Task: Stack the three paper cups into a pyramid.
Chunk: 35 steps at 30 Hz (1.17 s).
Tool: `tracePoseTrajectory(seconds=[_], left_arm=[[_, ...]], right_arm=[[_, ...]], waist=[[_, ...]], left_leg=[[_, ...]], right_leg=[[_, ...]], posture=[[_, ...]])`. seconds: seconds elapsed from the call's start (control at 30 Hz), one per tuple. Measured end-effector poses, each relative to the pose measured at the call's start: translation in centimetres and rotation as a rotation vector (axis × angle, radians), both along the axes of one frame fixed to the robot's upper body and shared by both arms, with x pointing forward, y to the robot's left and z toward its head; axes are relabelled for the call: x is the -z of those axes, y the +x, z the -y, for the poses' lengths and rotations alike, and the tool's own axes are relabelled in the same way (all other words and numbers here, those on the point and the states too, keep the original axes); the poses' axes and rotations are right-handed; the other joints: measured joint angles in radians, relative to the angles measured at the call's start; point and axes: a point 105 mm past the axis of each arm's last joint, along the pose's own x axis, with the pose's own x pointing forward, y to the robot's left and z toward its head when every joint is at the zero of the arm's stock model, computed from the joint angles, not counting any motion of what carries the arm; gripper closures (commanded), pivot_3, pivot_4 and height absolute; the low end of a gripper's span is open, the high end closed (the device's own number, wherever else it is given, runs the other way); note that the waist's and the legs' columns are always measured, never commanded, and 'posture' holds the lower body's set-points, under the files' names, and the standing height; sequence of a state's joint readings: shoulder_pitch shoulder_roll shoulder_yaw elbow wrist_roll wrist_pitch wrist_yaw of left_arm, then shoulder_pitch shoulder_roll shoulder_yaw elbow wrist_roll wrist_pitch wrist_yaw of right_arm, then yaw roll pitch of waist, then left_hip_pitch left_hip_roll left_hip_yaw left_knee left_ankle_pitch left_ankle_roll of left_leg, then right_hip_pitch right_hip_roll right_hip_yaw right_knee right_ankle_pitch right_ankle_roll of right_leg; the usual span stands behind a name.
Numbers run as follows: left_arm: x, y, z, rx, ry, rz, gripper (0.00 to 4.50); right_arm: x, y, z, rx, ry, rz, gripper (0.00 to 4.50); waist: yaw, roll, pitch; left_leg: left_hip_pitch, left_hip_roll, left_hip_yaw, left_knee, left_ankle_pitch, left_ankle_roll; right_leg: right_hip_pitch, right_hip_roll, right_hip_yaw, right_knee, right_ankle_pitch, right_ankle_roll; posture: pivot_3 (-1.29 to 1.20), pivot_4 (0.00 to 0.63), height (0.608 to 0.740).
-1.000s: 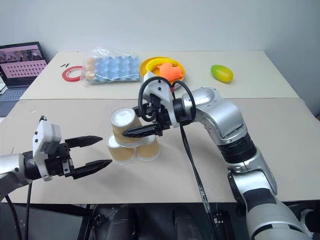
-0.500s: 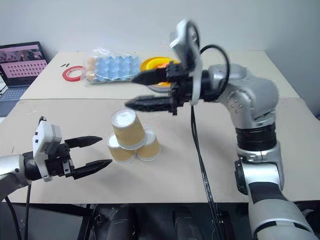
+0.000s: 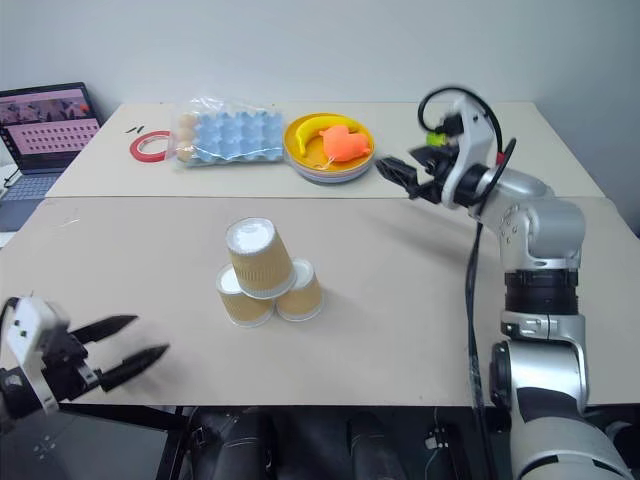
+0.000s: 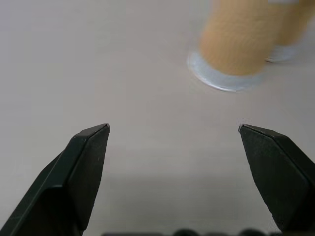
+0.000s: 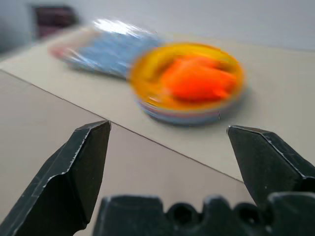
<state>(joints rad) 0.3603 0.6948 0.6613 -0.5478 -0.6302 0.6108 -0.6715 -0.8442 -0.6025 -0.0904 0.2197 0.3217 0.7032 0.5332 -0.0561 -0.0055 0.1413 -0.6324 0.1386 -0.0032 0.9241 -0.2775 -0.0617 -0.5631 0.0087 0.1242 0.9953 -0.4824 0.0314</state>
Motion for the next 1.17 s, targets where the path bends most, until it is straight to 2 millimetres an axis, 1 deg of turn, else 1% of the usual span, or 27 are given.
tracePoseTrajectory(seconds=[0.07, 0.1, 0.13, 0.23, 0.27, 0.3, 0.37, 0.43, 0.47, 0.57, 0.7, 0.77, 0.93, 1.17], left_arm=[[-0.3, 1.3, -0.7, -0.094, 0.005, 0.069, 0.0], [-0.9, 2.7, -1.2, -0.183, -0.021, 0.151, 0.0], [-1.0, 3.8, -1.5, -0.255, -0.043, 0.197, 0.0], [0.0, 6.2, -2.1, -0.443, -0.109, 0.24, 0.0], [0.2, 6.5, -2.1, -0.461, -0.117, 0.24, 0.0], [0.6, 7.7, -2.0, -0.521, -0.156, 0.258, 0.0], [1.4, 9.3, -1.9, -0.619, -0.211, 0.272, 0.0], [2.3, 10.1, -2.1, -0.683, -0.232, 0.255, 0.0], [2.7, 10.8, -2.4, -0.723, -0.245, 0.252, 0.0], [3.3, 12.0, -3.5, -0.812, -0.266, 0.247, 0.0], [3.4, 12.9, -3.8, -0.832, -0.268, 0.27, 0.0], [3.5, 13.2, -3.9, -0.834, -0.27, 0.275, 0.0], [3.2, 13.8, -3.6, -0.824, -0.28, 0.302, 0.0], [2.9, 14.0, -3.4, -0.812, -0.279, 0.33, 0.0]], right_arm=[[1.1, -0.1, 1.3, 0.072, -0.062, -0.004, 0.05], [2.2, -0.3, 2.1, 0.121, -0.097, -0.017, 0.05], [3.3, -0.5, 2.4, 0.148, -0.122, -0.034, 0.05], [6.1, -0.9, 2.1, 0.186, -0.131, -0.079, 0.05], [6.4, -1.0, 2.2, 0.193, -0.13, -0.082, 0.05], [6.9, -1.4, 2.7, 0.232, -0.136, -0.077, 0.05], [8.1, -2.1, 3.0, 0.273, -0.15, -0.085, 0.05], [9.5, -2.6, 3.6, 0.309, -0.169, -0.105, 0.05], [10.2, -3.1, 4.4, 0.346, -0.169, -0.11, 0.05], [10.7, -4.0, 5.0, 0.406, -0.144, -0.075, 0.05], [11.1, -4.5, 6.6, 0.514, -0.137, -0.053, 0.05], [11.2, -4.6, 7.0, 0.541, -0.142, -0.049, 0.05], [11.5, -4.7, 7.2, 0.561, -0.137, -0.039, 0.05], [11.6, -4.6, 7.3, 0.565, -0.139, -0.036, 0.05]], waist=[[0.001, 0.001, 0.0], [0.008, 0.001, -0.001], [0.011, 0.0, -0.002], [0.006, 0.0, -0.002], [0.006, 0.0, -0.002], [0.007, 0.001, -0.003], [0.016, 0.0, -0.003], [0.016, 0.0, -0.003], [0.017, 0.0, -0.004], [0.017, 0.0, -0.005], [0.016, 0.0, -0.008], [0.018, 0.0, -0.011], [0.02, 0.0, -0.013], [0.02, 0.0, -0.013]], left_leg=[[0.0, 0.0, 0.001, 0.0, 0.0, 0.0], [0.0, 0.0, 0.001, 0.0, 0.0, 0.0], [0.0, 0.0, 0.0, 0.0, 0.0, 0.0], [0.0, 0.0, 0.0, 0.002, 0.0, 0.0], [-0.001, 0.0, 0.0, 0.002, 0.0, 0.0], [0.0, 0.0, 0.0, 0.002, 0.0, 0.0], [0.0, -0.001, -0.001, 0.003, 0.0, 0.0], [0.0, -0.001, -0.001, 0.004, 0.0, 0.0], [0.0, -0.001, -0.001, 0.005, 0.0, 0.0], [0.001, -0.001, -0.002, 0.007, 0.0, 0.0], [0.001, -0.001, -0.003, 0.009, 0.0, 0.0], [0.001, -0.001, -0.003, 0.009, 0.0, 0.0], [0.001, -0.001, -0.004, 0.012, 0.0, 0.001], [0.001, -0.001, -0.004, 0.014, -0.001, 0.001]], right_leg=[[0.002, 0.0, 0.001, 0.0, 0.001, 0.001], [0.004, 0.0, 0.001, 0.0, 0.001, 0.001], [0.005, 0.0, 0.0, 0.0, 0.001, 0.002], [0.005, 0.001, 0.002, 0.002, 0.002, 0.003], [0.005, 0.001, 0.002, 0.002, 0.002, 0.003], [0.006, 0.001, 0.002, 0.002, 0.002, 0.003], [0.007, 0.001, 0.0, 0.001, 0.002, 0.003], [0.008, 0.001, 0.001, 0.001, 0.002, 0.003], [0.009, 0.001, 0.0, 0.001, 0.002, 0.003], [0.012, 0.001, -0.001, 0.001, 0.002, 0.004], [0.014, 0.001, -0.001, 0.001, 0.003, 0.005], [0.014, 0.001, -0.002, 0.002, 0.003, 0.005], [0.015, 0.001, -0.002, 0.002, 0.003, 0.005], [0.017, 0.001, -0.003, 0.002, 0.002, 0.006]], posture=[[0.0, 0.15, 0.641], [0.0, 0.15, 0.641], [0.0, 0.15, 0.641], [0.0, 0.15, 0.641], [0.0, 0.15, 0.641], [0.0, 0.15, 0.641], [0.0, 0.15, 0.641], [0.0, 0.15, 0.641], [0.0, 0.15, 0.641], [0.0, 0.15, 0.641], [0.0, 0.15, 0.641], [0.0, 0.15, 0.641], [0.0, 0.15, 0.641], [0.0, 0.15, 0.641]])
